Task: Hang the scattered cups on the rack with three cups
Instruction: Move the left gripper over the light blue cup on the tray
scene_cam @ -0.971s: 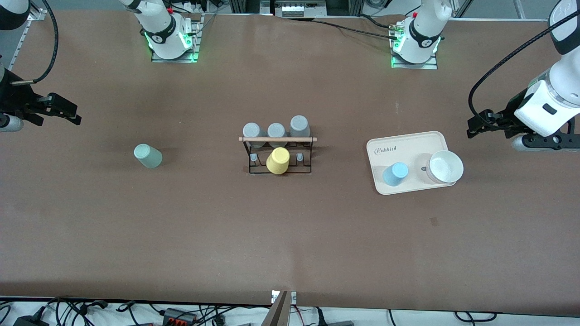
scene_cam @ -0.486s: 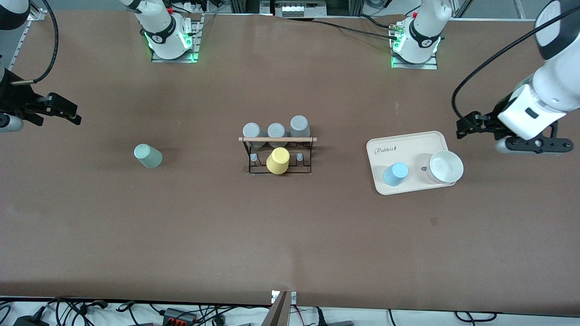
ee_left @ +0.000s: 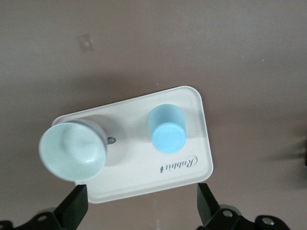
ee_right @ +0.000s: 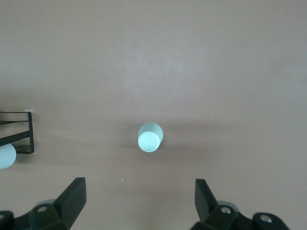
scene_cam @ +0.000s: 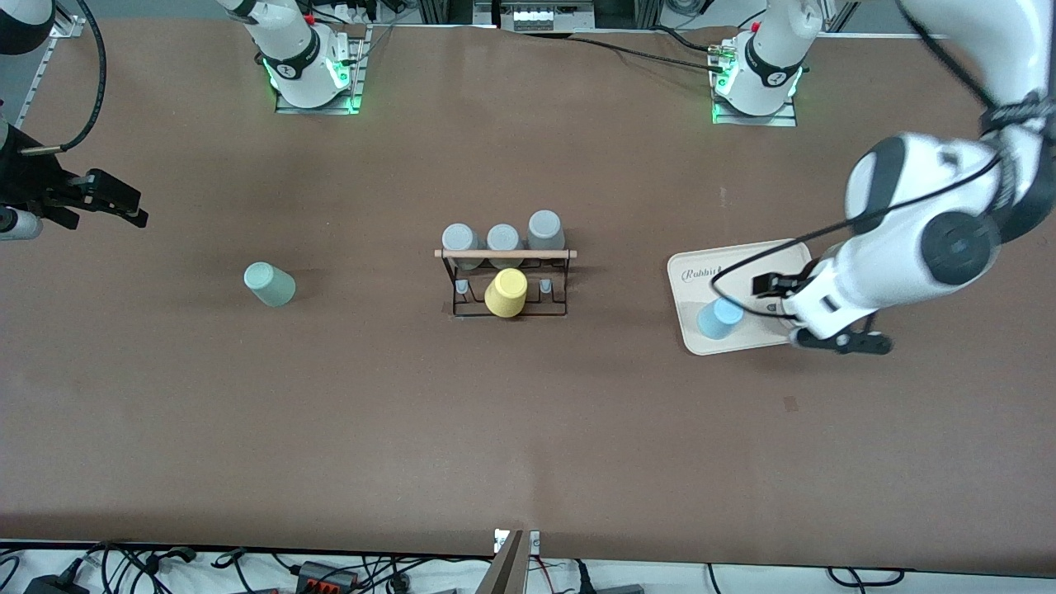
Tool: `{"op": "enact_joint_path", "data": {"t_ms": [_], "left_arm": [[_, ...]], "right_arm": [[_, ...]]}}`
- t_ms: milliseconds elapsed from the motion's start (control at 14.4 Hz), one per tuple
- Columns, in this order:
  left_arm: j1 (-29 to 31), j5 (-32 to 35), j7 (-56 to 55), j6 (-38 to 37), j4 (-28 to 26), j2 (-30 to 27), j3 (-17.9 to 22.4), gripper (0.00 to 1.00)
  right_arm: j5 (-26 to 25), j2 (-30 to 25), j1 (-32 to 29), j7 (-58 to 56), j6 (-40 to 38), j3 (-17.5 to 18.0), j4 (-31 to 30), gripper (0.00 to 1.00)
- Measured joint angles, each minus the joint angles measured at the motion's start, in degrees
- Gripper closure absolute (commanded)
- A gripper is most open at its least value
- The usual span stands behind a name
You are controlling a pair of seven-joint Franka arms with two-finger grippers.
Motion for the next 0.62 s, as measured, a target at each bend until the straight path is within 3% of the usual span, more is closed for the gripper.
{"op": "enact_joint_path", "data": {"t_ms": [278, 624], "left_arm": [[-0.2, 0.0, -0.1, 7.1, -2.0, 5.2, 0.1, 0.0], [-0.4, 0.0, -0.4, 12.1, -6.0, 6.6, 0.0, 0.0]], "right_arm": [[0.0, 0.0, 0.0, 0.0, 0.0, 0.0, 0.0, 0.0], [0.0, 0.0, 0.0, 0.0, 0.2, 0.0, 0.0, 0.0]]}}
